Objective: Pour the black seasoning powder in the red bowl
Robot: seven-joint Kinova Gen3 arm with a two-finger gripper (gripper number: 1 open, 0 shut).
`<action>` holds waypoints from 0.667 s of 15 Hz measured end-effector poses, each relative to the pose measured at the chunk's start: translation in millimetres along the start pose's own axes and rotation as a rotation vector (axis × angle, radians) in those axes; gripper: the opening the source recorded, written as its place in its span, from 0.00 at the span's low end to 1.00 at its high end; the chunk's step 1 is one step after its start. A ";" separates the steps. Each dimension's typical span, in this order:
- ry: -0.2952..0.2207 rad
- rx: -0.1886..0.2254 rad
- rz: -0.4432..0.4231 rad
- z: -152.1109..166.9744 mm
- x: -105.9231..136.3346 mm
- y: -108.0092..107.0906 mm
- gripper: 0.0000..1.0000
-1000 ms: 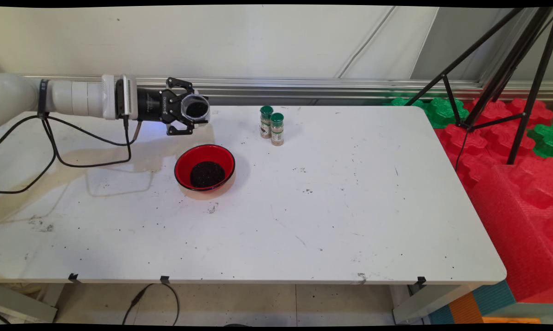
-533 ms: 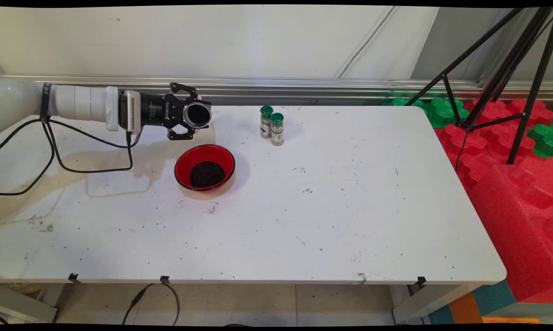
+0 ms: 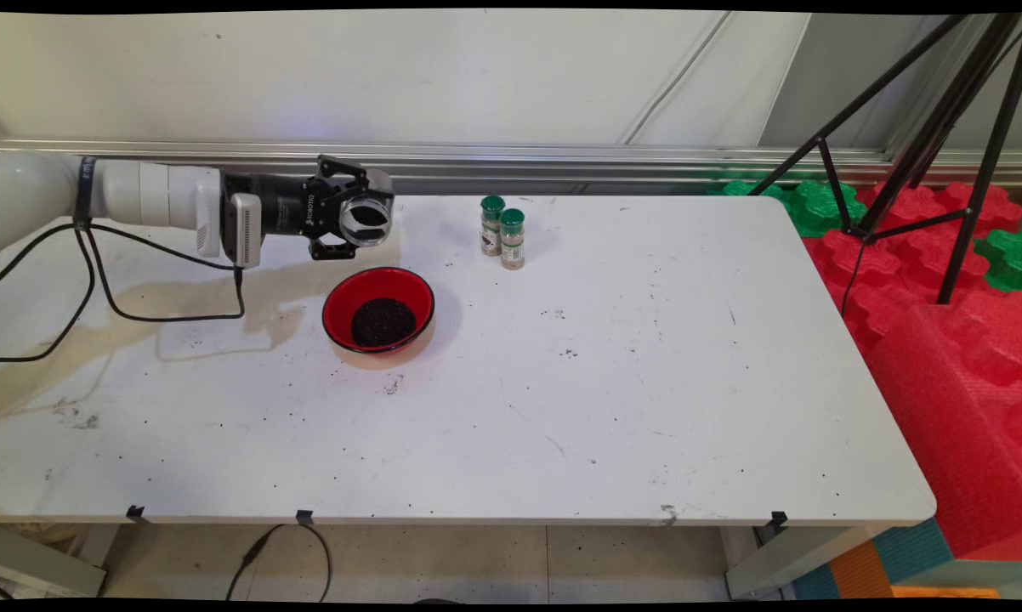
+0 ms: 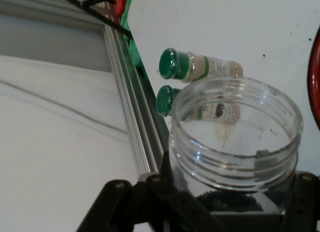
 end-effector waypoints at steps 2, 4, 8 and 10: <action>0.002 0.002 0.055 -0.5 1.5 0.4 0.00; 0.004 0.004 0.111 -1.0 2.9 0.7 0.00; 0.009 0.009 0.216 -1.6 4.7 0.2 0.00; 0.011 0.012 0.265 -1.3 5.7 -0.3 0.00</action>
